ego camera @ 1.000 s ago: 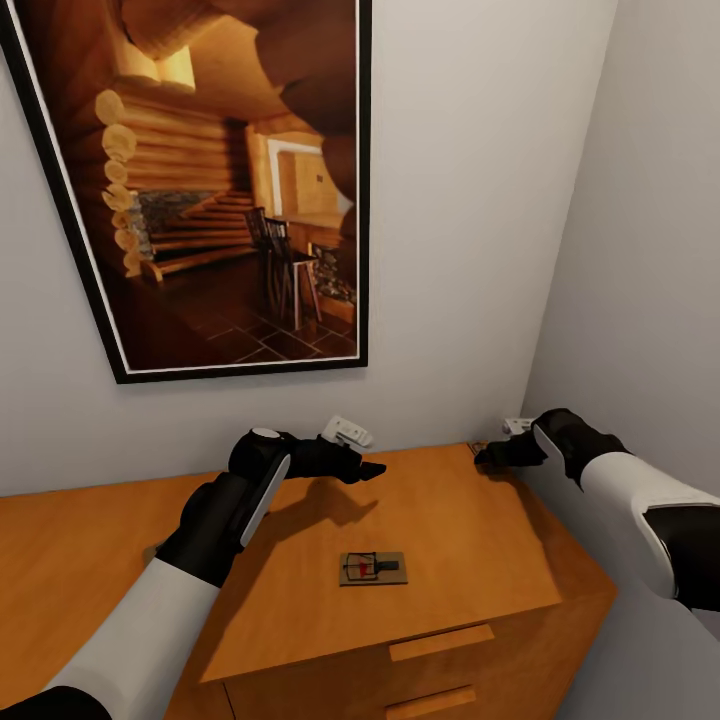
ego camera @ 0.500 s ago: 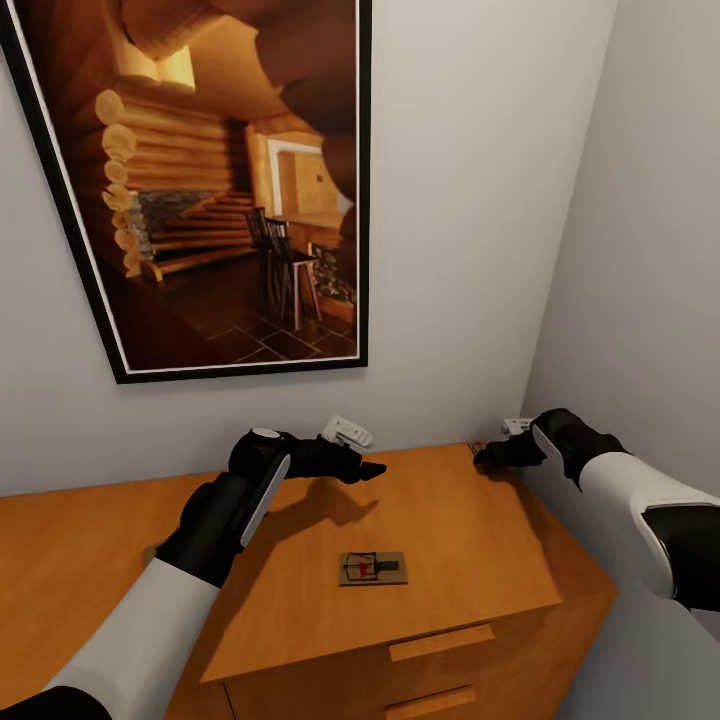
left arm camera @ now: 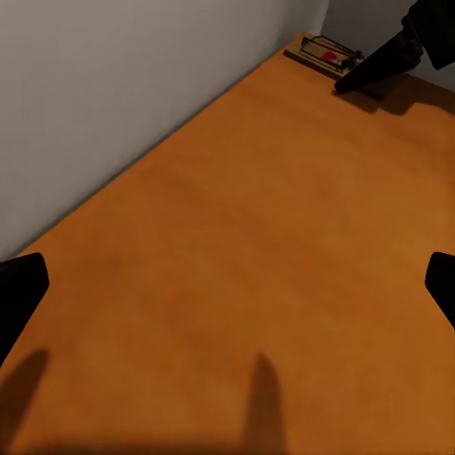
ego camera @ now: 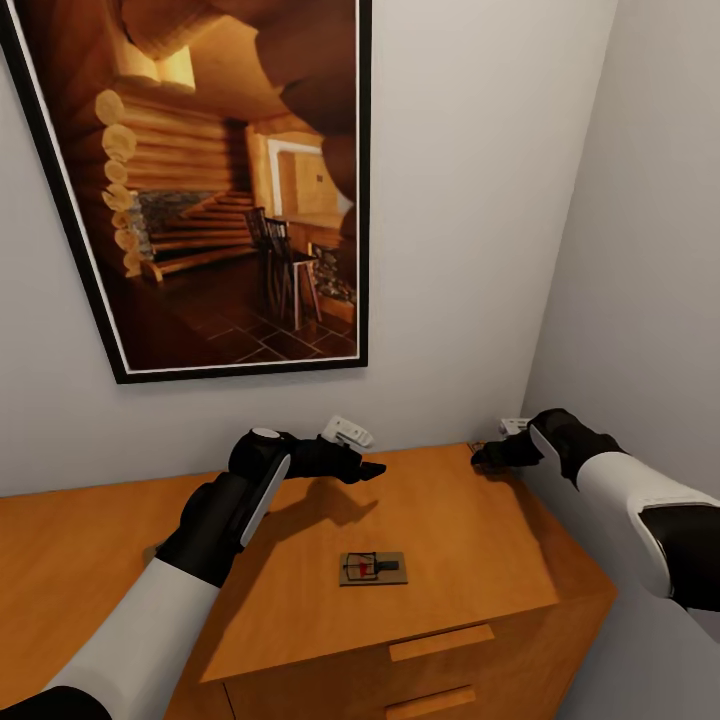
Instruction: Take the four mousetraps from the cabinet in the bathroom and place them on the bathroom floor. Make sure all four end up on the same floor surface, and ensure that at least two of them are either under or directly next to the same bathroom sink.
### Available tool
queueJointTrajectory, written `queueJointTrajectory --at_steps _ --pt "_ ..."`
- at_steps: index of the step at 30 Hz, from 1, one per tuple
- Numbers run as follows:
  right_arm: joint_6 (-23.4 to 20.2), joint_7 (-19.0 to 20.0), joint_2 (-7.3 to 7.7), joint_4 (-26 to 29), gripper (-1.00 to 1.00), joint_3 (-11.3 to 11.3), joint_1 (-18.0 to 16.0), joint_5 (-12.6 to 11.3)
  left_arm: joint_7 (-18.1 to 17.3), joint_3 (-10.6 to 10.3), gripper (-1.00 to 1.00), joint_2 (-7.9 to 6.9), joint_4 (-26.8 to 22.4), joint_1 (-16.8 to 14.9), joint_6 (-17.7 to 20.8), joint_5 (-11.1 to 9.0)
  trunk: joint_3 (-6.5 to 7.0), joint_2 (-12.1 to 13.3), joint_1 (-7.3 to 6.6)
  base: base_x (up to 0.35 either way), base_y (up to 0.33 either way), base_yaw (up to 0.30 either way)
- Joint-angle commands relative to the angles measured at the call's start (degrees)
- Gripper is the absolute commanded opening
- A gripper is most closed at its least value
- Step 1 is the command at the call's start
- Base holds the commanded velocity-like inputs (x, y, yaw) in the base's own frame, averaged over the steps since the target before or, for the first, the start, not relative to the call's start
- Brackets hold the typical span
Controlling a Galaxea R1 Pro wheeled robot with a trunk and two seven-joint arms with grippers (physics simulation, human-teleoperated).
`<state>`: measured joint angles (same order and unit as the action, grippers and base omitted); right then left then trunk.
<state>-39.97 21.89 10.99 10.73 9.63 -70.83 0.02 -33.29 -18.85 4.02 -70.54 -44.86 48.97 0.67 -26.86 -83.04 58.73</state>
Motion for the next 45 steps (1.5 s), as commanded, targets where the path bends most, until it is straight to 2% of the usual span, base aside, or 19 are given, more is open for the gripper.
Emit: queueJointTrajectory --at_steps 1,45 --pt "-0.2 0.4 0.06 0.1 1.0 0.5 0.0 0.1 -0.2 0.0 1.0 0.02 0.0 0.0 0.3 0.1 -0.07 0.0 0.0 0.0 0.0 0.0" --pt "-0.2 0.3 0.03 0.1 1.0 0.5 0.0 0.1 -0.2 0.0 1.0 0.02 0.0 0.0 0.3 0.0 -0.07 0.0 0.0 0.0 0.0 0.0"
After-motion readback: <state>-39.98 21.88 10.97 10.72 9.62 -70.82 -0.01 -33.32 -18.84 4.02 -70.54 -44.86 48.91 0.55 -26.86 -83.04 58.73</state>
